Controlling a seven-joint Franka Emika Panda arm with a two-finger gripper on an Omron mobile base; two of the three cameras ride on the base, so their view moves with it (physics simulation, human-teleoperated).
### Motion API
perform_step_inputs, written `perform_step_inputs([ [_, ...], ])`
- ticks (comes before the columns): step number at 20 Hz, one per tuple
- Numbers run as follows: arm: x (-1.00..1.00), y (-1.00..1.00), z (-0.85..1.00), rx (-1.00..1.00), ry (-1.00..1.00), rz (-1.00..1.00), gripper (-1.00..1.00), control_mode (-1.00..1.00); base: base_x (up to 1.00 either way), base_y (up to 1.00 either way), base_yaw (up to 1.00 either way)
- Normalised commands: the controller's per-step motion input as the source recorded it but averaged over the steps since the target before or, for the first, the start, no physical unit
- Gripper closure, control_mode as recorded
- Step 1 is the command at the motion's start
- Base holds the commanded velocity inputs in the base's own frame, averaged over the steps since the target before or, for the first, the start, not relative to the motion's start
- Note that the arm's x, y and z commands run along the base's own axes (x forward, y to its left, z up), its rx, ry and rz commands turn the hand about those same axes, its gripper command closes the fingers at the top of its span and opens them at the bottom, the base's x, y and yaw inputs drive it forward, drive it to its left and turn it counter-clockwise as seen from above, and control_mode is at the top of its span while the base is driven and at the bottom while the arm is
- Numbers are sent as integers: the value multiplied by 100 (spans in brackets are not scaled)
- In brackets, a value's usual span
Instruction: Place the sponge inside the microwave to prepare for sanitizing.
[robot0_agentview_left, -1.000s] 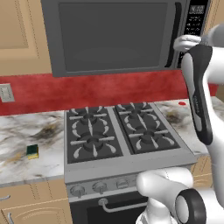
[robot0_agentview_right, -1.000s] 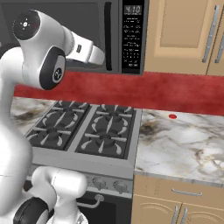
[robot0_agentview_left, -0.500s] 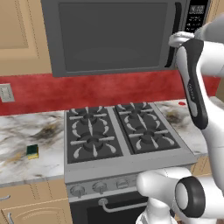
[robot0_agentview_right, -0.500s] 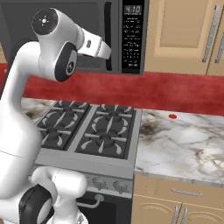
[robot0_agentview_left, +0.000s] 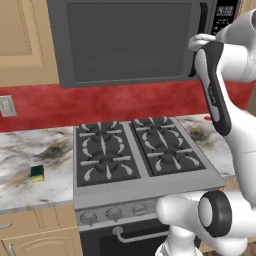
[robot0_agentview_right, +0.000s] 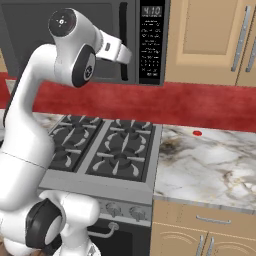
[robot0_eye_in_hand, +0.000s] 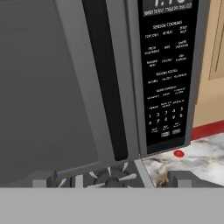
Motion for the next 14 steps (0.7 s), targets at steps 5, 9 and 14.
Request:
perform_step_inputs([
  [5,30,-8,-1,0,0,0,-100,-100,0,0,0],
  [9,28,-3,-3,0,0,0,-100,-100,0,0,0],
  [14,23,-4,-4,0,0,0,-100,-100,0,0,0],
])
